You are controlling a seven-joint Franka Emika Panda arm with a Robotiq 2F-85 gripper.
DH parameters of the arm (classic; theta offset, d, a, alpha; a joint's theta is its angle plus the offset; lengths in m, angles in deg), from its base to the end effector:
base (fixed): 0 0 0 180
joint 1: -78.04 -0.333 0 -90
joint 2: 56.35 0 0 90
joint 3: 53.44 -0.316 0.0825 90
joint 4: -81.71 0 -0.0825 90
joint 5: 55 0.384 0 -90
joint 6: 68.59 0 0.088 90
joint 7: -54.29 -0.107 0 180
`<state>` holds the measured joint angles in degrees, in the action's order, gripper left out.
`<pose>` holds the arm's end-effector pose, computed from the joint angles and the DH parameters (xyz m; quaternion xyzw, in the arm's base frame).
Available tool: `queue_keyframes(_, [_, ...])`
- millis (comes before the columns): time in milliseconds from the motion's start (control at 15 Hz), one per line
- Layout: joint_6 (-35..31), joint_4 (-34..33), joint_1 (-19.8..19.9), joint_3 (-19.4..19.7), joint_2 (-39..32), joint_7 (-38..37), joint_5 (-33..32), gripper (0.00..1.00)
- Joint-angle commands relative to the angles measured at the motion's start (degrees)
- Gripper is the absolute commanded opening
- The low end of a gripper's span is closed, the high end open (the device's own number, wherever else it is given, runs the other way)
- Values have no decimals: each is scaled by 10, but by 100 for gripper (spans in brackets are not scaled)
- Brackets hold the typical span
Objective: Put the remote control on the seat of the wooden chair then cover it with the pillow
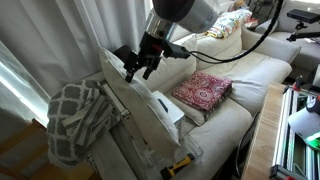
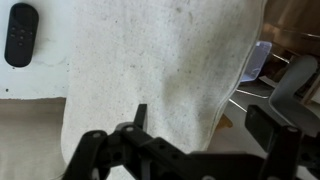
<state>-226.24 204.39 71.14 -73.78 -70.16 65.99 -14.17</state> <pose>0.5420 0.2429 0.3300 -0.9587 -0.0177 -0.1351 0.2495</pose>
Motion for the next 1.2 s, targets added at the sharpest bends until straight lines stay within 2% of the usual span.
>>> queue_keyframes(0, [-39, -1, -39, 35, -25, -69, -78, 100])
queue_keyframes(133, [-49, 1, -53, 55, -34, -125, -142, 100])
queue_keyframes(200, [-47, -1, -56, 62, -38, -149, -168, 94])
queue_keyframes(267, [-44, -2, -60, 69, -41, -171, -190, 74])
queue_keyframes(333, [-43, -2, -64, 78, -43, -193, -210, 70])
queue_keyframes(400, [-41, -3, -66, 84, -45, -210, -226, 70])
queue_keyframes(800, [-30, 10, -91, 136, -29, -320, -317, 23])
queue_keyframes(867, [-26, 14, -93, 143, -26, -334, -328, 17])
queue_keyframes(1000, [-23, 22, -74, 129, -24, -319, -304, 2])
queue_keyframes(1133, [-28, 30, -56, 116, -28, -295, -280, 3])
